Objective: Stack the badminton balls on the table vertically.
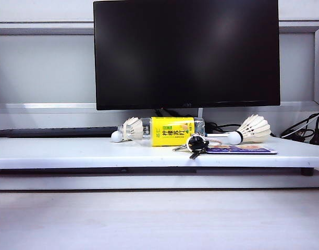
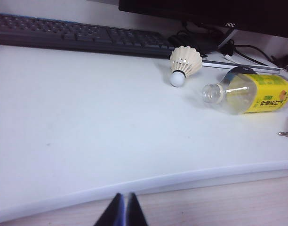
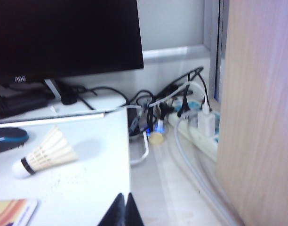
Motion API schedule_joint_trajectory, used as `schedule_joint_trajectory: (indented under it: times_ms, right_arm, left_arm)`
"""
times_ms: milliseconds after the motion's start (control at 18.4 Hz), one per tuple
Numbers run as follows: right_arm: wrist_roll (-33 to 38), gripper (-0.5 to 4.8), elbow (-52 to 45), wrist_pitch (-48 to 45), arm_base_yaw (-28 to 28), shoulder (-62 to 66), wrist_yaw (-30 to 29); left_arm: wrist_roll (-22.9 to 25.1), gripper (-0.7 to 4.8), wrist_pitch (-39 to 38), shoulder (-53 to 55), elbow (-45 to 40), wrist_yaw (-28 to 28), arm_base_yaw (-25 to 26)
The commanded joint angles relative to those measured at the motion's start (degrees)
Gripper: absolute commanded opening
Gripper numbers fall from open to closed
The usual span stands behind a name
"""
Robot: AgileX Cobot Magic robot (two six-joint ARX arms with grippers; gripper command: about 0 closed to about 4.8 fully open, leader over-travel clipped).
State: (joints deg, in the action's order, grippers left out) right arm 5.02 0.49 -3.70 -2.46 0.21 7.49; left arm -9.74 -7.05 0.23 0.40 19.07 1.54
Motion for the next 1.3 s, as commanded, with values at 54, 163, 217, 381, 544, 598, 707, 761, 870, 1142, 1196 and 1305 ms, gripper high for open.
schedule_joint_trajectory:
  times_ms: [54, 163, 217, 381, 544, 598, 707, 761, 870, 1142, 1196, 1305]
  right_arm:
    - [3.1, 0.0, -0.35, 1.86, -0.02, -0.09, -0.13]
    - [3.17, 0.0, -0.35, 2.23, -0.02, -0.09, -0.13]
    - [3.17, 0.0, -0.35, 2.21, -0.02, -0.09, -0.13]
    - [5.73, 0.0, -0.35, 2.19, -0.02, -0.09, -0.26]
    - [17.66, 0.0, -0.35, 1.64, -0.02, -0.09, -5.53]
    - [19.76, 0.03, -0.35, 0.42, -0.02, -0.09, -9.81]
    - [20.04, 0.22, -0.17, -2.97, -0.07, -0.09, -18.78]
    - [20.04, 0.22, 0.37, -3.52, -0.09, -0.09, -21.49]
    - [19.96, 0.22, 3.58, 1.27, -0.07, -0.09, -22.01]
    - [17.53, 0.22, 19.19, 20.5, -0.07, 8.07, -21.18]
    - [15.52, 0.22, 23.28, 23.87, -0.07, 12.85, -23.28]
    - [10.99, 0.22, 32.24, 30.77, -0.09, 24.02, -27.74]
  left_arm:
    - [0.09, 0.25, 0.24, -0.17, -0.13, 0.24, 0.09]
    - [0.09, 0.25, 0.26, -0.17, -0.13, 0.24, 0.09]
    - [0.09, 0.25, 0.26, -0.17, -0.13, 0.24, 0.09]
    - [0.07, 0.25, 0.35, -0.17, -0.13, 0.24, 0.09]
    - [-10.4, 0.25, 1.73, -0.17, -0.09, 0.35, 0.09]
    - [-15.56, 0.25, 2.99, -0.17, -0.09, 0.37, 0.09]
    - [-21.86, 0.26, 6.75, -0.17, -0.04, 0.72, 0.09]
    - [-24.26, 0.26, 9.29, -0.17, -0.04, 1.2, 0.07]
    - [-24.79, 0.27, 14.8, -0.17, -0.02, 4.22, 0.07]
    - [-24.28, 1.21, 19.17, -0.17, 1.81, 9.11, 0.04]
    - [-23.47, 1.26, 19.1, -0.17, 2.36, 10.8, 0.04]
    - [-22.27, 1.26, 18.78, -0.17, 3.5, 14.49, 0.04]
